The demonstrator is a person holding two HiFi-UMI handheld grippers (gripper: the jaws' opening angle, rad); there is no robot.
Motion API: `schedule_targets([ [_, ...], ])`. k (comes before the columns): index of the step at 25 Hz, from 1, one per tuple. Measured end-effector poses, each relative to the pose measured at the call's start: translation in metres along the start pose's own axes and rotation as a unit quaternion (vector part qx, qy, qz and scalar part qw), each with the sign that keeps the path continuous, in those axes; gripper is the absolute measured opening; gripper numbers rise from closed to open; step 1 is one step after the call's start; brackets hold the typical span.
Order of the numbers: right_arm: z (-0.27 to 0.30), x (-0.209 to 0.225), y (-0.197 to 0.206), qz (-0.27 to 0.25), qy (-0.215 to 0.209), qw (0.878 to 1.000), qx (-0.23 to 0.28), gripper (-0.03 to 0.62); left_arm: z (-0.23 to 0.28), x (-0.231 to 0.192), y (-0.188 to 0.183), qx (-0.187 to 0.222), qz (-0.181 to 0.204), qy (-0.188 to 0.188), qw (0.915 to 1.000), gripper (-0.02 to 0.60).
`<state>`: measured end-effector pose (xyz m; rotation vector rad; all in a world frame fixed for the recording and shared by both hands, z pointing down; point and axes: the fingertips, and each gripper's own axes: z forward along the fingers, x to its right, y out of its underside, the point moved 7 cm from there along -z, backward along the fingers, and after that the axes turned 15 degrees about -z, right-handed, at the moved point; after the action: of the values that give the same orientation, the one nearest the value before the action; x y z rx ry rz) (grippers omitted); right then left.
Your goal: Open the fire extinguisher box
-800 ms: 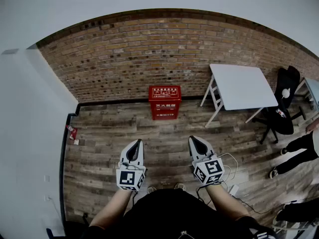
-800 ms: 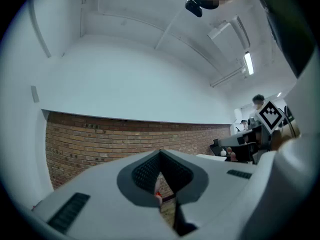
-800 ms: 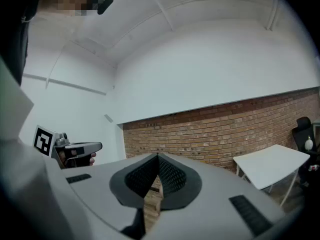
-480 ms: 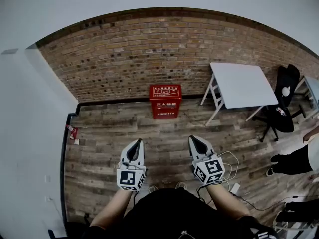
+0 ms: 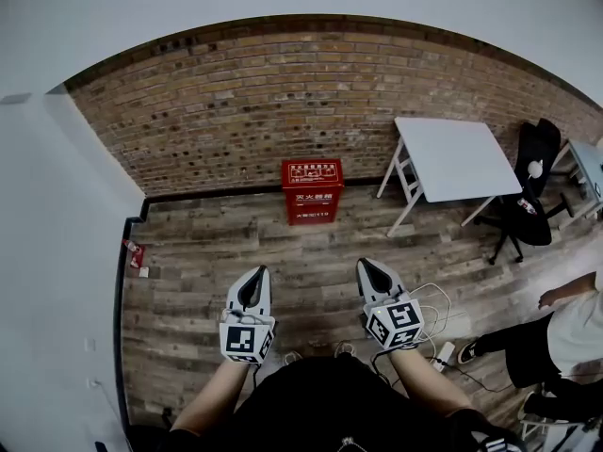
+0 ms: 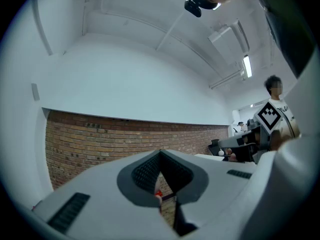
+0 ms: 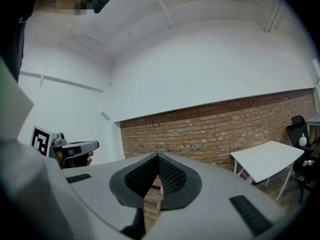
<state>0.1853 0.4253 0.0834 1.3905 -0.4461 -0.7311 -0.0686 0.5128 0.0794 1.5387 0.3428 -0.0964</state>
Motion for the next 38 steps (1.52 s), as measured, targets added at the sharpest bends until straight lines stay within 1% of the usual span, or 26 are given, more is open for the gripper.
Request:
schedule_targets([
  [7, 0.009, -0.012, 0.000, 0.016, 0.039, 0.999, -0.011, 0.018, -0.020, -0.037, -0.004, 0.001, -0.012, -0.006, 0.9999, 0.043],
  [13, 0.006, -0.006, -0.011, 0.014, 0.086, 0.996, -0.001, 0.018, -0.019, -0.060, -0.003, -0.007, -0.021, 0.001, 0.9998, 0.043],
  [18, 0.004, 0.003, 0.007, 0.024, 0.100, 0.994, -0.027, 0.018, -0.003, -0.060, 0.004, -0.017, -0.029, 0.010, 0.9994, 0.043],
  [22, 0.024, 0.020, 0.014, 0.029, 0.099, 0.994, -0.023, 0.018, 0.028, -0.062, 0.006, -0.020, -0.024, 0.011, 0.9994, 0.043],
  [26, 0.053, 0.051, 0.018, 0.034, 0.094, 0.995, -0.012, 0.018, 0.064, -0.060, 0.008, -0.023, -0.020, 0.004, 0.9995, 0.043],
  [29, 0.078, 0.085, 0.017, 0.040, 0.089, 0.995, -0.004, 0.018, 0.100, -0.058, 0.005, -0.023, -0.007, -0.003, 0.9997, 0.043],
  [31, 0.097, 0.110, 0.016, 0.044, 0.084, 0.995, -0.001, 0.018, 0.129, -0.057, 0.002, -0.023, -0.003, -0.014, 0.9996, 0.043],
  [34, 0.126, 0.153, 0.017, 0.041, 0.069, 0.997, 0.002, 0.018, 0.175, -0.052, -0.003, -0.020, -0.009, -0.026, 0.9994, 0.043],
  [38, 0.162, 0.210, 0.011, 0.036, 0.051, 0.998, 0.005, 0.018, 0.229, -0.039, -0.009, -0.017, -0.001, -0.037, 0.9992, 0.043],
])
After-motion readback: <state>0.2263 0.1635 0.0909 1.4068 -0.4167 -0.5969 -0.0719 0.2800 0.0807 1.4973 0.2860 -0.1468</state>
